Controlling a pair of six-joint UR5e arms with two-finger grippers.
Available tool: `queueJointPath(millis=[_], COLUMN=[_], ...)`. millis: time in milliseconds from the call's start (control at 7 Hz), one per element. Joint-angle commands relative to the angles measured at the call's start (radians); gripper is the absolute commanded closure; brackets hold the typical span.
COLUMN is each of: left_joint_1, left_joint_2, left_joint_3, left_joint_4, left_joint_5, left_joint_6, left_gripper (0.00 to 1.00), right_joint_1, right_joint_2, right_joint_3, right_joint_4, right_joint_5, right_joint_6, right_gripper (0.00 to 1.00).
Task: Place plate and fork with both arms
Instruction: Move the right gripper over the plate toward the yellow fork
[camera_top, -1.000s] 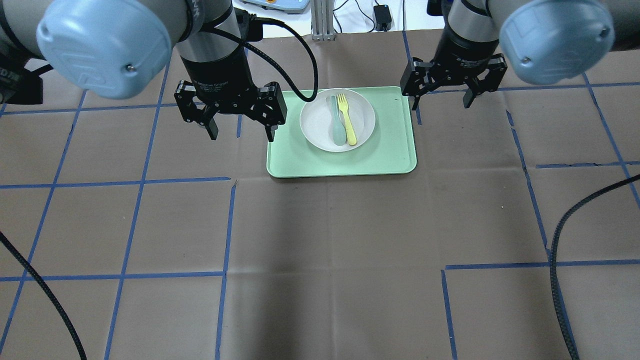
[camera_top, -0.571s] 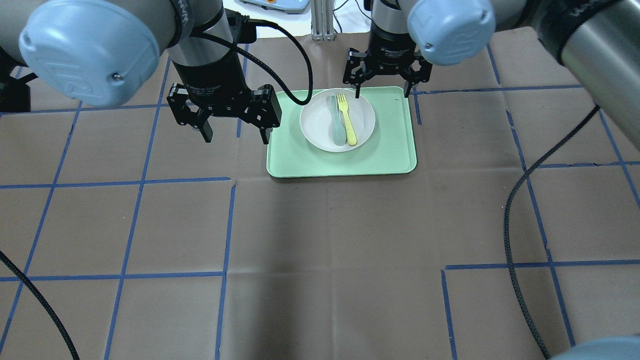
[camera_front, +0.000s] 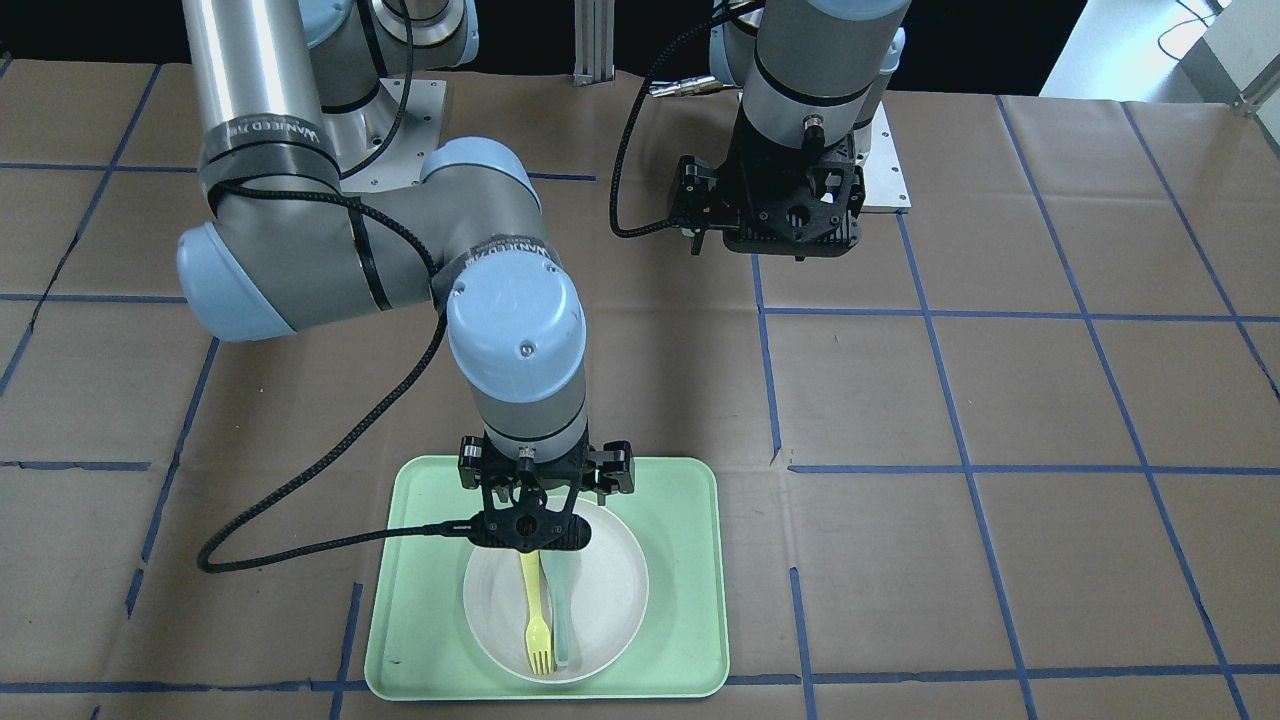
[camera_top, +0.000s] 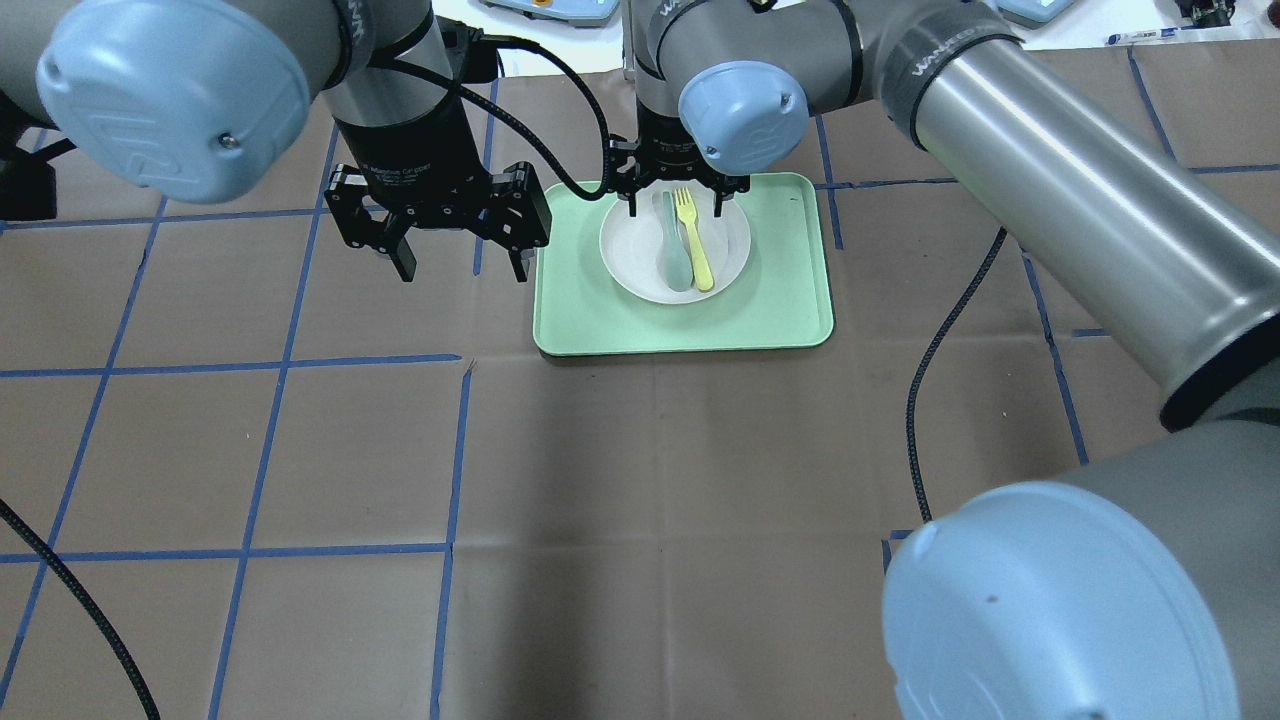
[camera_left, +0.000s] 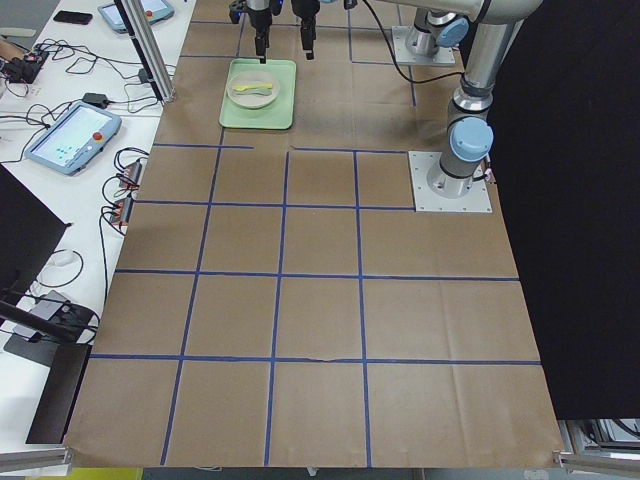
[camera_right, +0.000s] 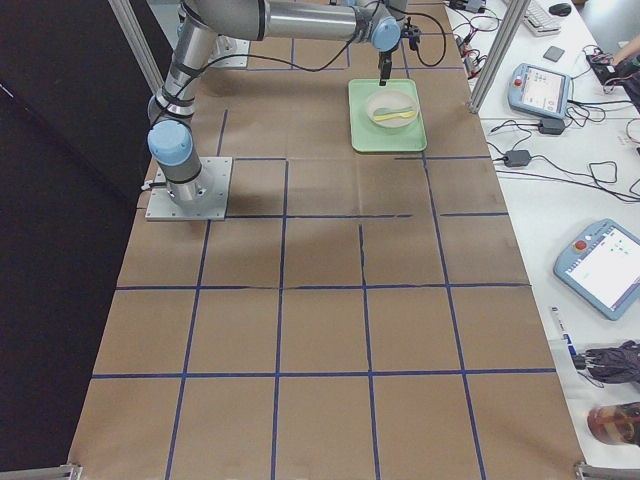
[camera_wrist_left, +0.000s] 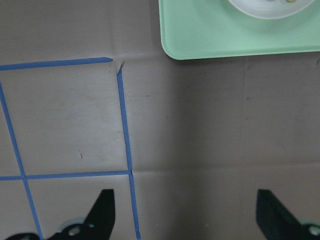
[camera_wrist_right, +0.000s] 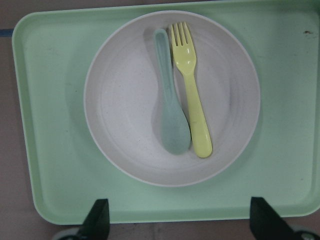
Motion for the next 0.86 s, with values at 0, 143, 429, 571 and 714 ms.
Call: queueJointPath(millis=[0, 143, 429, 571, 714], left_joint_1=[-0.001, 0.0, 0.0, 0.0, 0.0], left_joint_2=[-0.019, -0.026, -0.01, 0.0, 0.001], left_joint_3=[0.011, 0.019, 0.027, 0.025, 0.019], left_joint_4=[0.001, -0.002, -0.018, -0.011, -0.009], left_joint_5=[0.0, -0.003, -0.003, -0.002, -0.003], left_joint_6=[-0.001, 0.01, 0.01, -0.005, -0.007], left_gripper=[0.0, 0.0, 0.0, 0.0, 0.0], right_joint_1=[-0.003, -0.006, -0.014, -0.014, -0.014], right_joint_2=[0.059, 0.084, 0.113, 0.126, 0.139], right_joint_3=[0.012, 0.012, 0.012, 0.013, 0.013], right_joint_4=[-0.105, -0.121, -0.15, -0.187, -0.187], right_joint_5=[-0.011, -0.009, -0.055, -0.067, -0.066], right_joint_6=[-0.002, -0.001, -0.005, -0.013, -0.011], right_gripper=[0.0, 0.0, 0.0, 0.05, 0.15])
